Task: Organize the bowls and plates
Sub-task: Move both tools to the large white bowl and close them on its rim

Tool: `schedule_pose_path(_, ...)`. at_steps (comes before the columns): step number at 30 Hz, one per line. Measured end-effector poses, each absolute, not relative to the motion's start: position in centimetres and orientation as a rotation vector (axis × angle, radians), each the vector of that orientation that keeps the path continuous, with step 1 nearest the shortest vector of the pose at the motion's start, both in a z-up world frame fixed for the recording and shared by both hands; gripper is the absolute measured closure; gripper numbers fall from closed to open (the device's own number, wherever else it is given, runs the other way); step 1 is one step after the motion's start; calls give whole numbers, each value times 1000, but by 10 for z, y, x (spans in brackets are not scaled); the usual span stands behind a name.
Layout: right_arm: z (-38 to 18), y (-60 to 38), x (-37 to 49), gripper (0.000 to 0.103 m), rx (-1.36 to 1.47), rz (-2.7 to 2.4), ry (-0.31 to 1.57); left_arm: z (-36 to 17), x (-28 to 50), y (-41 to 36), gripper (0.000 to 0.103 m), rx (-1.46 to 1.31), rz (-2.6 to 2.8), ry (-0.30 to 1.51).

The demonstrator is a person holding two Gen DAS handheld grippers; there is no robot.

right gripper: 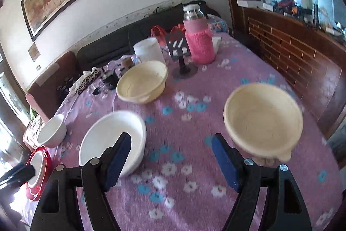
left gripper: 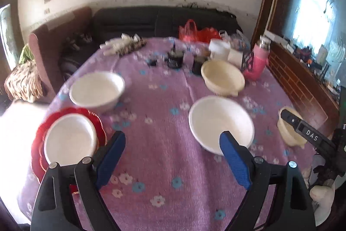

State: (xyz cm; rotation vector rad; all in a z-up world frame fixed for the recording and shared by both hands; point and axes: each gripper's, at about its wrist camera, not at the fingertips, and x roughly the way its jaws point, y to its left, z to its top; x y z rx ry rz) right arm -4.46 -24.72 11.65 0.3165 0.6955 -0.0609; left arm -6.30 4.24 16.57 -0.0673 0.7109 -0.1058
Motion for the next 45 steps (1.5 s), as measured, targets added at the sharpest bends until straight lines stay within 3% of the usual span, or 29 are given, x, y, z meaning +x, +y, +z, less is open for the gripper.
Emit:
schedule_pose_path(1, 127, -245, -42, 22, 330, -40, 676, 178, -73, 48, 15, -73, -93, 654)
schedule_pose_path(4, 146, -216, -57, 22, 331, 85, 612, 184, -102, 65, 0, -92, -19, 568)
schedule_pose_path(11, 89, -148, -101, 21, 283, 222, 696, 111, -109, 59, 0, -137, -101, 794)
schedule_pose_path(15, 64, -159, -105, 21, 309, 183, 761, 108, -109, 51, 0, -118, -134, 793)
schedule_pose_path(23, 72, -218, -80, 21, 406, 43, 768, 112, -81, 49, 0, -96, -130, 779)
schedule_pose_path(34, 82, -214, -1, 25, 352, -8, 753, 93, -3, 31, 0, -134, -153, 811)
schedule_pose_path(42, 45, -207, 20, 39, 340, 17, 805, 67, 44, 21, 21, -209, -206, 879)
schedule_pose_path(45, 37, -203, 24, 40, 319, 28, 828, 54, 55, 16, 33, -225, -232, 913)
